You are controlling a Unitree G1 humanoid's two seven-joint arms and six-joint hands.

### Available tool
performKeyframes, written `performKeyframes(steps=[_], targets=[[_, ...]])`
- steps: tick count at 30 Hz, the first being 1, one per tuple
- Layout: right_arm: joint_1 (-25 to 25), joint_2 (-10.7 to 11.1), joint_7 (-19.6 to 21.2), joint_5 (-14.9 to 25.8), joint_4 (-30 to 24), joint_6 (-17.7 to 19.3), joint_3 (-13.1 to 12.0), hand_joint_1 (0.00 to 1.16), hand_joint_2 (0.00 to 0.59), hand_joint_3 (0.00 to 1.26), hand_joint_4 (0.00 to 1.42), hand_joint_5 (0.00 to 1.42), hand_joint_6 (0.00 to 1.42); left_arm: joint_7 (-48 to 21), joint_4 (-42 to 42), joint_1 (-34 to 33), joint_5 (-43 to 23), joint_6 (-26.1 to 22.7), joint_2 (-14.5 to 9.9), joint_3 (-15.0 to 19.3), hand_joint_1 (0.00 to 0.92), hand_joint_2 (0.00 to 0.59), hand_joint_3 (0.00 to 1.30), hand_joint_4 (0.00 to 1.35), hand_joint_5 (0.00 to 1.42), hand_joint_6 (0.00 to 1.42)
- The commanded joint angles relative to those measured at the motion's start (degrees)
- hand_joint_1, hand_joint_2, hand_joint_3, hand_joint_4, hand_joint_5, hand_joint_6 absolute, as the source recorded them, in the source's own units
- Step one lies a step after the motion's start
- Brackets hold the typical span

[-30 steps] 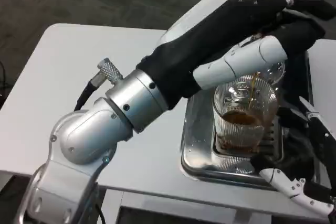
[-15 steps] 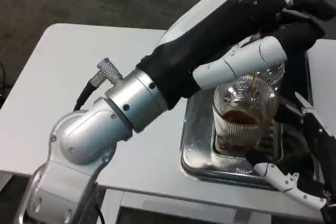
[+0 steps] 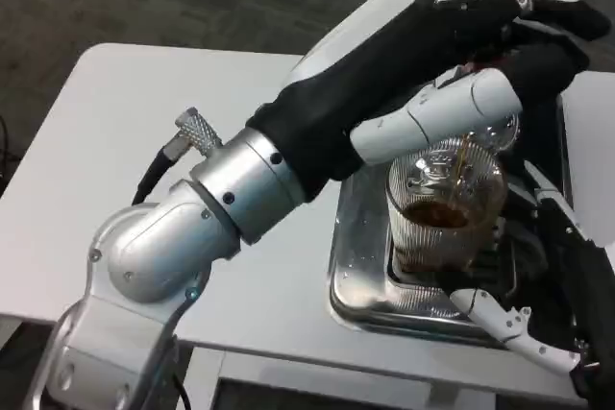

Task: Grasp the cup under the faucet to collect the drink, then remove the cup.

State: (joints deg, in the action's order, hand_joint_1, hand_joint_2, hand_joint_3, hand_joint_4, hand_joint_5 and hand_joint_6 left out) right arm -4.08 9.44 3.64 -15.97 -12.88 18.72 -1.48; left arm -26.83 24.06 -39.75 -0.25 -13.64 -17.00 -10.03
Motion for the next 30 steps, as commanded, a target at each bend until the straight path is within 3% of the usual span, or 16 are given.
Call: performKeyframes(steps=[1,30], targets=[[-0.04,-0.59,0.27,-0.13,1.08,-0.19,0.71,0.67,0.200,0.12,0.22,0.23,0.22,-0.35,0.65,2.10,0.49,-0.09,-1.09,0.17,0.000,0.027,0.36,0.39,0.35,0.22],[3.08,-0.28,1.32,-1.20,4.81,-0.34,2.05,0.65,0.195,0.10,0.20,0.21,0.20,2.20,3.29,4.61,2.35,-1.20,-1.62,1.31,0.000,0.028,0.37,0.38,0.34,0.19]])
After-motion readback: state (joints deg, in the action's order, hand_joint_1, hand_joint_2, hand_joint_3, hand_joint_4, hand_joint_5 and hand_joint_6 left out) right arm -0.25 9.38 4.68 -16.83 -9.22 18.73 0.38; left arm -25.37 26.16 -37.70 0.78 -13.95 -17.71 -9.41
